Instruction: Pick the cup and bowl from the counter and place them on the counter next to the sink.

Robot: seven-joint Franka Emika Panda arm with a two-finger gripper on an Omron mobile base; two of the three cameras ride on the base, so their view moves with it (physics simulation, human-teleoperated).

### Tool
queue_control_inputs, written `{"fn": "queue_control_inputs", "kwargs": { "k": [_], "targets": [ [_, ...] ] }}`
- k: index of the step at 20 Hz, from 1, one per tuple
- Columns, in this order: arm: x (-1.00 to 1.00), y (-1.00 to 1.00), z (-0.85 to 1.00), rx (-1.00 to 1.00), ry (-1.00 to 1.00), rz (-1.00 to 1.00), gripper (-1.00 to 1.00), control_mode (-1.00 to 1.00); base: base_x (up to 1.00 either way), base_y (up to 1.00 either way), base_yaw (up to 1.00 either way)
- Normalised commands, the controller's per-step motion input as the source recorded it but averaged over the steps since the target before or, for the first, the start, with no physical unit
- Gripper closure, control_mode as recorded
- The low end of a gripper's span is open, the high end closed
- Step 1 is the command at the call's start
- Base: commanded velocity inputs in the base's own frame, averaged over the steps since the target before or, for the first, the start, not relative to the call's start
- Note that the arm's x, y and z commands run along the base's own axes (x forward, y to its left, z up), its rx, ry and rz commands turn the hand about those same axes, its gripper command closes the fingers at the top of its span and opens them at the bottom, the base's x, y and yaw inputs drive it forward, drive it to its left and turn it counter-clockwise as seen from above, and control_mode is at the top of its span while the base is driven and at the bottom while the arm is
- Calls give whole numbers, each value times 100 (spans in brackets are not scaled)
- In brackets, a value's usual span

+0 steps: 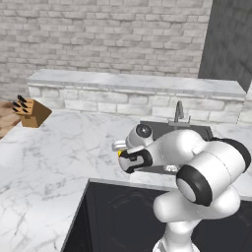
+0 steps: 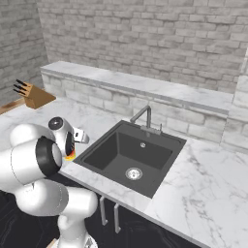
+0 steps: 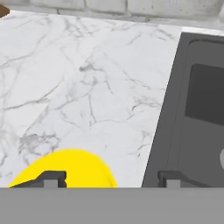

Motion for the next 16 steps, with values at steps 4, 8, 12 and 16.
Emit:
{"fn": "queue_control_inputs", "kwargs": {
  "k": [4, 8, 12, 16],
  "targets": [
    [-11, -18, 0, 0, 0, -2, -100, -100, 0, 0, 0],
    [-35, -29, 0, 0, 0, -6, -100, -100, 0, 0, 0],
    [-42, -29, 4, 0, 0, -7, -100, -100, 0, 0, 0],
    [-54, -24, 17, 1, 0, -7, -100, -100, 0, 0, 0]
  ]
}}
